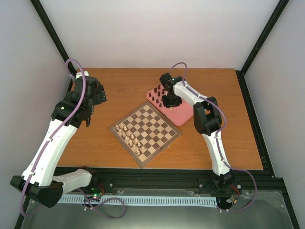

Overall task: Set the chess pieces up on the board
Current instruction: Pick up the chess piece from the storage box, then place the chess piece on the chessboard.

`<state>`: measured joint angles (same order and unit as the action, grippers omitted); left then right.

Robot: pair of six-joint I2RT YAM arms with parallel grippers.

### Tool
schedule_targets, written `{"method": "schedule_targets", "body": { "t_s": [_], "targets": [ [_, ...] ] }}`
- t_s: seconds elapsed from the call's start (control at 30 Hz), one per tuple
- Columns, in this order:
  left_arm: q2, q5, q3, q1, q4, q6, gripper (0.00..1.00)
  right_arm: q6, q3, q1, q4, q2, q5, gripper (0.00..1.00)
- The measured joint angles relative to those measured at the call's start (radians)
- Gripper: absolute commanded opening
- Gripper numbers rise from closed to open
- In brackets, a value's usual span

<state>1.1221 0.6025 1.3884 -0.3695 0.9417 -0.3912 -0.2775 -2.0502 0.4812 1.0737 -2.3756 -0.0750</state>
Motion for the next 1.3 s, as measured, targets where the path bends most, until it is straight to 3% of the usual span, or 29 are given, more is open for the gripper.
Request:
{"method": "schedule_targets", "body": {
  "t_s": [0.27,0.53,0.73,0.83,0.93,1.1,1.3],
  "targets": [
    [0.000,0.003,0.000,0.000,0.000,0.000,1.00,0.000,0.000,0.000,0.005,-0.010,-0.003,0.04],
    [0.000,0.003,0.000,0.000,0.000,0.000,1.00,0.000,0.009,0.000,0.015,0.004,0.002,0.03],
    [0.001,0.003,0.000,0.000,-0.001,0.001,1.00,-0.002,0.097,0.041,0.057,0.183,-0.006,0.03],
    [0.004,0.003,0.000,0.000,-0.001,0.001,1.00,-0.018,0.177,0.129,0.064,0.341,-0.021,0.03],
    [0.008,0.001,0.000,0.000,-0.002,0.001,1.00,-0.053,0.298,0.300,0.063,0.494,-0.015,0.03],
    [0.013,-0.006,0.000,0.000,-0.007,0.001,1.00,-0.116,0.442,0.530,0.079,0.550,-0.007,0.03],
    [0.028,-0.029,0.000,0.000,-0.008,-0.001,1.00,-0.183,0.613,0.649,0.016,0.554,0.023,0.03]
  ]
}}
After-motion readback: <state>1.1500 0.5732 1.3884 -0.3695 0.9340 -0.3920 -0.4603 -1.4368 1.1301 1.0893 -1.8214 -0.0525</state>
